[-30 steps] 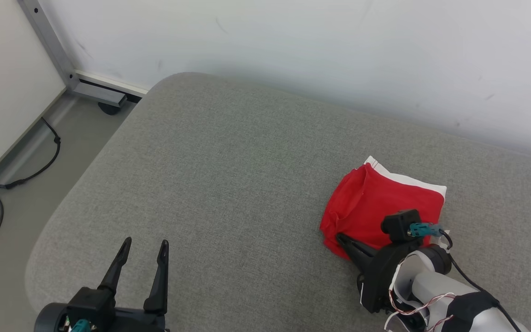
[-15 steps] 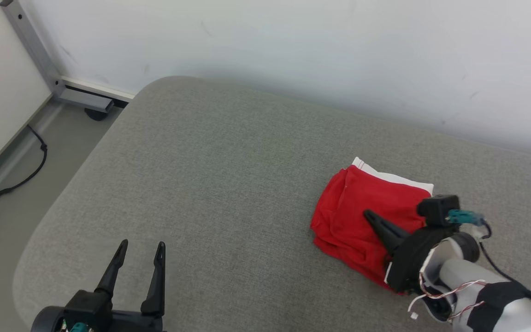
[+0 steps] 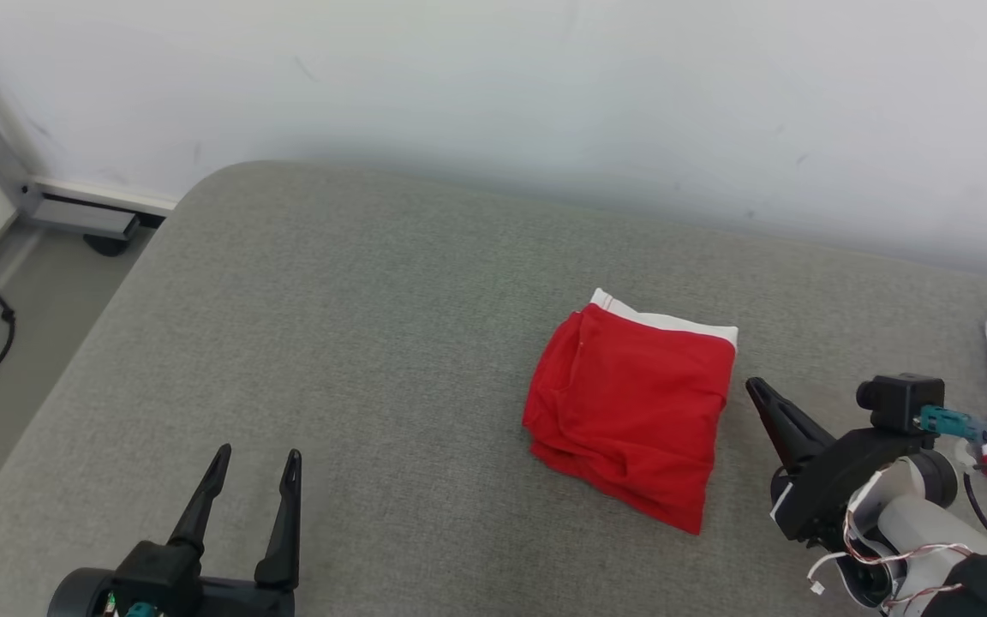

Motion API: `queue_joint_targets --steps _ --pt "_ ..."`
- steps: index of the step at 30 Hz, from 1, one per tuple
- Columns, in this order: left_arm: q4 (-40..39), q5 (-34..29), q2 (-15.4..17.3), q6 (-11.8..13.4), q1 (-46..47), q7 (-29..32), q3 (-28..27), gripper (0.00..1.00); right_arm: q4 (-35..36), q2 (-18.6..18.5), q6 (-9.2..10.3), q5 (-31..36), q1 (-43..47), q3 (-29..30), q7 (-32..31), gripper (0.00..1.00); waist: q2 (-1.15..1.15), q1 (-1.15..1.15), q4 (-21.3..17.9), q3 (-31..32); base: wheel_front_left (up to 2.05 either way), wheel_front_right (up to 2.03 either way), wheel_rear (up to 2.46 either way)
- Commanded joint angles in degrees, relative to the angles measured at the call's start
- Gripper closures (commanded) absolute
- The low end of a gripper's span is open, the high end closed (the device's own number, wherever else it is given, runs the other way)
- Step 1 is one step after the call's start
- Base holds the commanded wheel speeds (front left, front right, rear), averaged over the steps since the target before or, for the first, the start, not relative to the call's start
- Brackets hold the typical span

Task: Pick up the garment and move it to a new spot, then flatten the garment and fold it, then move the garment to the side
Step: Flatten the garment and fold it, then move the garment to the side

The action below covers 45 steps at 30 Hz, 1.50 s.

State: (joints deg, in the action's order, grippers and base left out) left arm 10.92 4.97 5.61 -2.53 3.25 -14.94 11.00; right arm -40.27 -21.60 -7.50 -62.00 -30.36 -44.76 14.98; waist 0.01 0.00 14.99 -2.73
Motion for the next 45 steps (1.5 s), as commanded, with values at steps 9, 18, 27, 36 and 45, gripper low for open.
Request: queue_joint_targets --steps 9,18,27,36,45 --pt "-0.3 -0.3 0.7 0.2 -1.1 -0.3 0.2 0.0 2.4 1.1 0.05 7.3 6.9 10.0 0.2 1.0 -0.01 0.0 -3.5 1.1 0.0 0.0 0.0" --pt "-0.1 -0.2 0.8 0.1 -0.9 -0.3 0.5 0.0 2.7 3.2 0.05 11.0 8.4 13.0 -0.2 0.0 -0.01 0.0 -4.3 1.3 0.0 0.0 0.0" --pt "0.2 0.2 0.7 -0.1 -0.1 -0.3 0.8 0.0 -1.4 5.1 0.05 10.0 3.5 13.4 -6.0 0.0 -0.01 0.0 -2.6 0.7 0.0 0.0 0.0" --pt "0.2 0.4 0.3 -0.1 0.9 -0.3 1.2 0.0 -10.4 7.9 0.05 8.9 -2.7 12.2 -13.1 0.0 -0.01 0.0 -0.4 -0.8 0.0 0.0 0.0" --pt "0.3 0.5 -0.1 -0.2 1.6 -0.3 1.3 0.0 -17.6 9.8 0.05 6.3 -5.9 11.8 -18.3 0.0 -0.01 0.0 1.7 -2.3 0.0 0.0 0.0"
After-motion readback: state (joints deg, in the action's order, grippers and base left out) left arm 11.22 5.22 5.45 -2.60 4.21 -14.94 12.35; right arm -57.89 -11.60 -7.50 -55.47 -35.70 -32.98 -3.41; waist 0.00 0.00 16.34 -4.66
